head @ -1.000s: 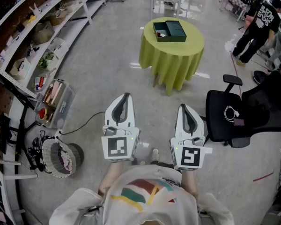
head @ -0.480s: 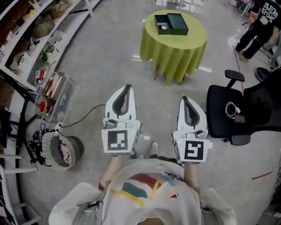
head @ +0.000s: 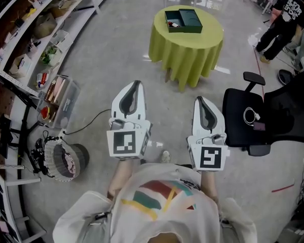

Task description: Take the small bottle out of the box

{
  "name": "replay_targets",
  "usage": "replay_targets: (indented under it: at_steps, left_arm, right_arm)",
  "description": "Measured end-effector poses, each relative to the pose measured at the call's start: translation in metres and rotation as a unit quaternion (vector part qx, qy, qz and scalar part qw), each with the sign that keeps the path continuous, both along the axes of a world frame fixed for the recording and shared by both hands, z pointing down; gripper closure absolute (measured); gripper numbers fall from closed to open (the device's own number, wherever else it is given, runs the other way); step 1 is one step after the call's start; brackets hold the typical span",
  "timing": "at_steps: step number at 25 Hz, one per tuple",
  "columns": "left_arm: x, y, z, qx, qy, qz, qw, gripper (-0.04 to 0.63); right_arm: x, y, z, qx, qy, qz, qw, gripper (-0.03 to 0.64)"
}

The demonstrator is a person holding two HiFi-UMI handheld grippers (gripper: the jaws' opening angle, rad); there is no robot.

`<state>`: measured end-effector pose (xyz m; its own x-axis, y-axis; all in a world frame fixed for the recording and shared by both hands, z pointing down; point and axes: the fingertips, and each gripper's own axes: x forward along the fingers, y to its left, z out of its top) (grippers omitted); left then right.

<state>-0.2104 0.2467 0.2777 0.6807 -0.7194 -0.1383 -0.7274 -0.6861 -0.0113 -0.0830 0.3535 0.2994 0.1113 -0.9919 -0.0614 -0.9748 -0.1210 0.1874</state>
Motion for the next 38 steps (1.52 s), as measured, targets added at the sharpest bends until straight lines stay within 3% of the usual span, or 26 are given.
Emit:
replay_targets:
  at_steps: [13, 23, 29, 38]
  left_arm:
    - [0.026, -0.017, 0.002, 0.014, -0.010, -0.020, 0.9996, 0.572]
    - [0.074, -0.068, -0.006, 0.035, 0.010, 0.006, 0.9993, 0.572]
    - [0.119, -0.129, -0.006, 0.045, 0.017, 0.033, 0.9983, 0.572]
    - [0.193, -0.266, -0.009, 0.033, 0.023, 0.063, 0.9972, 0.572]
  right_arm:
    - [0.039, -0.016, 0.016, 0.002, -0.014, 0.000, 1.000, 0.612]
    - [0.073, -0.052, 0.005, 0.025, 0.000, 0.003, 1.000, 0.612]
    - [0.116, -0.094, -0.005, 0.065, 0.010, 0.049, 0.997, 0.612]
    - [0.181, -0.212, -0.006, 0.050, 0.010, 0.070, 0.996, 0.612]
